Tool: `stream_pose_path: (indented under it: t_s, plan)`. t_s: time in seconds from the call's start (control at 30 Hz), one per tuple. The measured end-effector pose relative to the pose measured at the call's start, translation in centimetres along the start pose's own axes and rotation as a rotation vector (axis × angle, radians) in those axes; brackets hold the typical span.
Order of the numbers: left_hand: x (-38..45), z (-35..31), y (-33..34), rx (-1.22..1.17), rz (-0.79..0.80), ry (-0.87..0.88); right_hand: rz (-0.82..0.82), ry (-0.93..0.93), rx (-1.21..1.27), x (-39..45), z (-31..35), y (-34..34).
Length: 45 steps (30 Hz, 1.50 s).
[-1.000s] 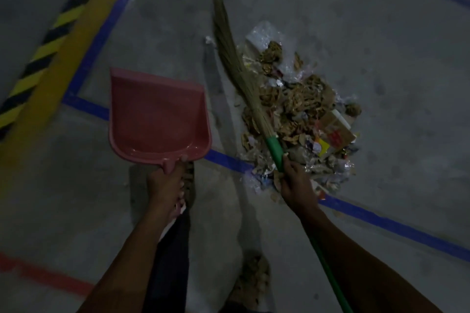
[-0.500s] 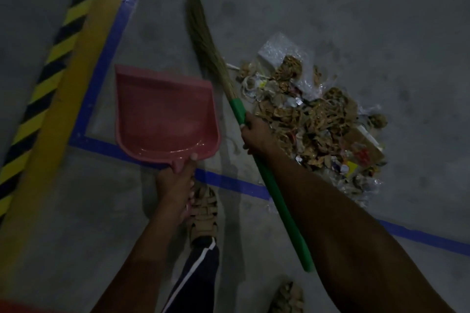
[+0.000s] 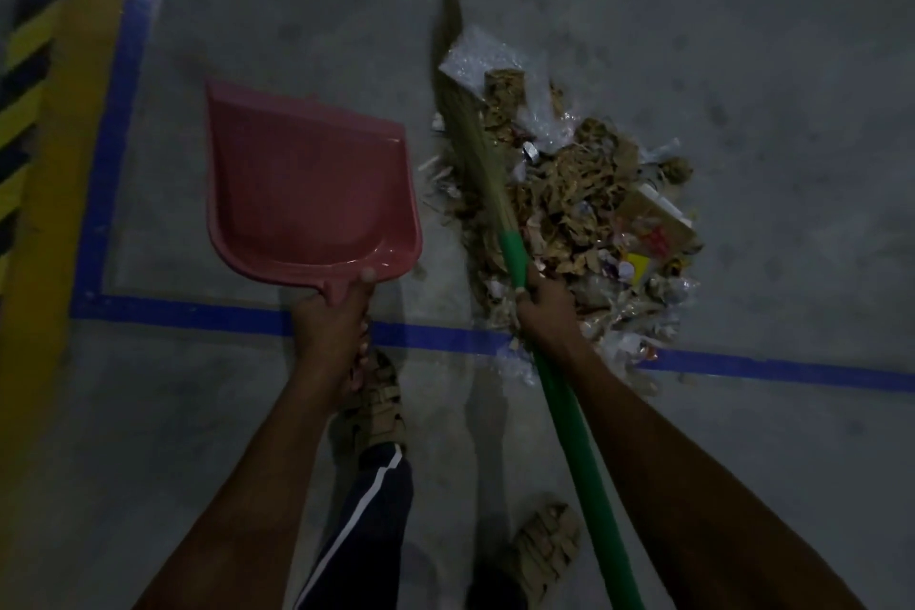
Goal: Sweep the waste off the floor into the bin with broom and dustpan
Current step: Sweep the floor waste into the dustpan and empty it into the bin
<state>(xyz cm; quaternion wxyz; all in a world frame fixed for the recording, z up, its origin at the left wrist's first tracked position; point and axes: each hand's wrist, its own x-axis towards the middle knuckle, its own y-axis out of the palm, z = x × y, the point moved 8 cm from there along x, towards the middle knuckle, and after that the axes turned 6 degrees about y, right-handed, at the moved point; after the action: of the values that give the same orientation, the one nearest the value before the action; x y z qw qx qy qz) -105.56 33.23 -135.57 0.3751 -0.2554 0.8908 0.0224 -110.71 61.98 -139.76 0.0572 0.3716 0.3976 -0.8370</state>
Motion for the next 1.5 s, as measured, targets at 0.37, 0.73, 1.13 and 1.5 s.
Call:
stream_pose_path:
  t_s: [0.37, 0.73, 1.13, 1.5]
  plan:
    - [-4.3, 8.1, -2.8, 0.102, 0.029, -0.117, -0.079, -0.254, -0.17, -2.9, -1.4, 0.4]
    - [-12.0, 16.1, -2.3, 0.381, 0.302, -0.249, -0.086, -0.126, -0.453, -7.4, -12.9, -1.6]
    - [-11.6, 24.8, 1.7, 0.619, 0.374, -0.274, -0.383, -0.117, -0.496, -5.8, -26.3, -6.0]
    - [-3.6, 27.8, 3.3, 0.756, 0.487, -0.331, -0.298, -0.166, -0.459, -0.2, -30.0, -0.1]
